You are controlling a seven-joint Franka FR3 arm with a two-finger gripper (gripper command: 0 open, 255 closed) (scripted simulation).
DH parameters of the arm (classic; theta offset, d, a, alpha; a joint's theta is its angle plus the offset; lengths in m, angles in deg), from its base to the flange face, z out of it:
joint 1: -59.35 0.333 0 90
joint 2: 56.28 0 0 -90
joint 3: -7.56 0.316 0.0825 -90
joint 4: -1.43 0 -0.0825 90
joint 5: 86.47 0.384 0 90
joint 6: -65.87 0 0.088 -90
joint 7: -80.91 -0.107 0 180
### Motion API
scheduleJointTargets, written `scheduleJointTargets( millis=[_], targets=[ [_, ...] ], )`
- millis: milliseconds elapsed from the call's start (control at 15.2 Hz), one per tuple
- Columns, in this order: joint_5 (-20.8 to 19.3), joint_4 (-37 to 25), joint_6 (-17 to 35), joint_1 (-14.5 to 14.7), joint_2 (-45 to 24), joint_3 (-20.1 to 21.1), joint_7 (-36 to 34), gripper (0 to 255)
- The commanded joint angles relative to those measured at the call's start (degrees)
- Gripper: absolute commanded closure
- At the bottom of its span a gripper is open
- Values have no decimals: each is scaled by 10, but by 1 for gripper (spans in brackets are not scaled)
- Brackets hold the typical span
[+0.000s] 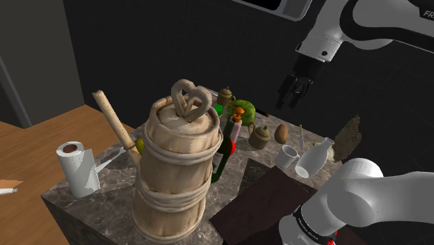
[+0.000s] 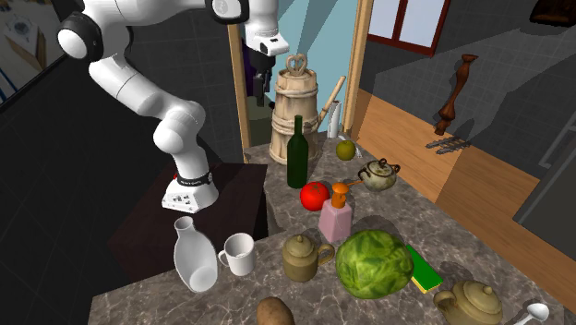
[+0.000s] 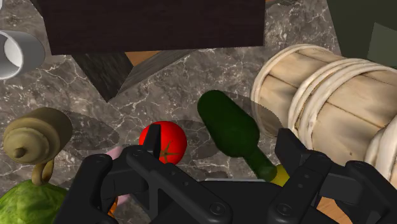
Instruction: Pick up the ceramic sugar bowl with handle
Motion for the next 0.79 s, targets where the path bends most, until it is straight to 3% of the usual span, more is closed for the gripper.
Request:
scheduleJointTargets(
  millis=[0,726],
  targets=[
    [0,0,0,0,0,0,0,0],
    [-71,67,178,-28,-104,-89,127,0]
  ],
)
